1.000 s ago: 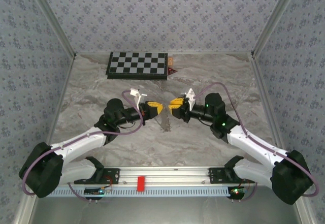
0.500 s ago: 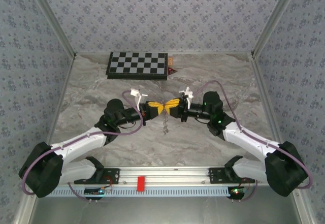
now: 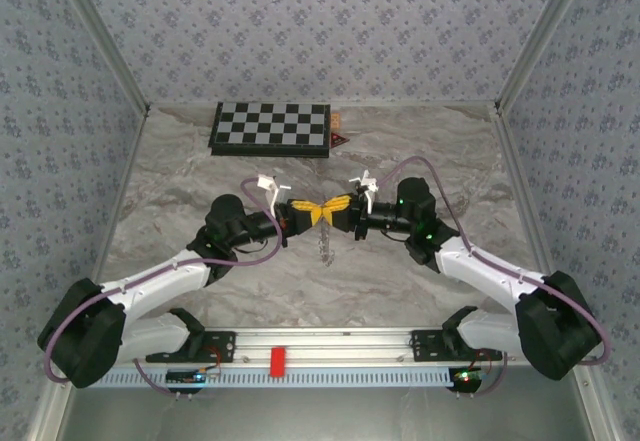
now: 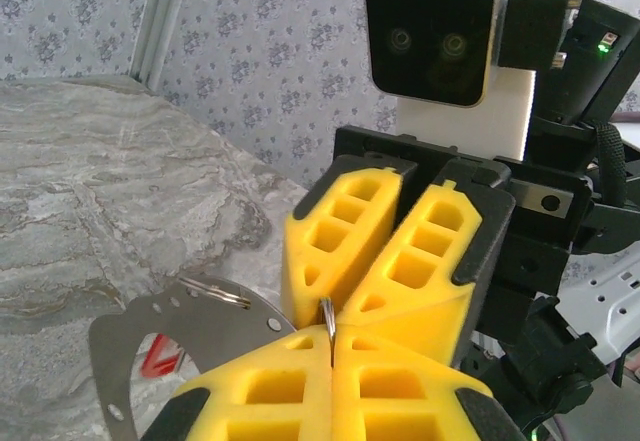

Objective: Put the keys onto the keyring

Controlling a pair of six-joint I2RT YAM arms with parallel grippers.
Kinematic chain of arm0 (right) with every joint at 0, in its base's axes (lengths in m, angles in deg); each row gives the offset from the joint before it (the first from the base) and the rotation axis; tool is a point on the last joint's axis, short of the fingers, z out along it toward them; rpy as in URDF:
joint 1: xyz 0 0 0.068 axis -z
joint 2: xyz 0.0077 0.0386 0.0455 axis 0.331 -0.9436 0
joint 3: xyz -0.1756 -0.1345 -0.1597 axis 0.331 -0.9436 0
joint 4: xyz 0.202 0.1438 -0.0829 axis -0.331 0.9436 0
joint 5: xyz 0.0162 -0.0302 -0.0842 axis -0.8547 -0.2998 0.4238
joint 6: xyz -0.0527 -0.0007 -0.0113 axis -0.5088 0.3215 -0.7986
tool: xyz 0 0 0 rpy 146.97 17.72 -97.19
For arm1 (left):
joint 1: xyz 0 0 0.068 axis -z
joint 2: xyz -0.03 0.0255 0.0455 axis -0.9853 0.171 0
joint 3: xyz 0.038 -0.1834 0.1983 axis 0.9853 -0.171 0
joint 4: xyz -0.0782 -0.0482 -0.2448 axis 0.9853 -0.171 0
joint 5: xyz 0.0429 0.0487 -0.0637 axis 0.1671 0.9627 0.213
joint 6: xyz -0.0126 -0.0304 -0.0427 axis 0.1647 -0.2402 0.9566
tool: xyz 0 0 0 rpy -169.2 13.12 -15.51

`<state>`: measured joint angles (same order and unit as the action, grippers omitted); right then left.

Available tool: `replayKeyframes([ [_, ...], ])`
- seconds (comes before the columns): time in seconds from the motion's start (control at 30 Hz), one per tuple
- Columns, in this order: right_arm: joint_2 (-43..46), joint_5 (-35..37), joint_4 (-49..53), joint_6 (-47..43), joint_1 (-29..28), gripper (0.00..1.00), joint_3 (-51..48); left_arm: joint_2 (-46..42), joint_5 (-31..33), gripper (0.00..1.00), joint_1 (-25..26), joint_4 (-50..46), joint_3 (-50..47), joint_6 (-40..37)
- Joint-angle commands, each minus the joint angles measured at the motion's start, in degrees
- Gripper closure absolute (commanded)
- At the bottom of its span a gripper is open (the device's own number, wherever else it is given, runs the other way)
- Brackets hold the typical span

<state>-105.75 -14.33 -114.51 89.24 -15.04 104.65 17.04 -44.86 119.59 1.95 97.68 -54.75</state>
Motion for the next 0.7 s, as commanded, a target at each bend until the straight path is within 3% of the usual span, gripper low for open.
replayKeyframes([
  [0.0,-0.64,-1.28,-0.38,0.06,-0.46,1.00,2.42,-0.20,-1.76,1.00,0.87,3.29,1.15,-0.17],
  [0.37,0.57,-0.94,3.43,-2.31,-0.04,1.00,2.94,-0.84,-0.92,1.00,0.74,0.34,1.23,-1.48],
  [0.43,1.17,-0.40,5.22,-3.32,0.08,1.00,3.13,-1.34,0.13,0.91,0.65,-0.89,1.15,-1.82],
  [0.53,2.32,1.06,9.00,-5.81,0.18,1.00,3.57,-2.41,0.51,0.87,0.14,-1.60,0.54,-2.13],
  [0.6,3.02,1.90,11.49,-7.34,0.18,1.00,3.92,-3.27,0.82,0.74,-0.27,-2.77,0.36,-2.60],
  [0.67,3.61,3.03,14.98,-9.37,0.18,1.00,4.66,-4.23,1.11,0.72,-0.64,-4.17,0.12,-3.47],
])
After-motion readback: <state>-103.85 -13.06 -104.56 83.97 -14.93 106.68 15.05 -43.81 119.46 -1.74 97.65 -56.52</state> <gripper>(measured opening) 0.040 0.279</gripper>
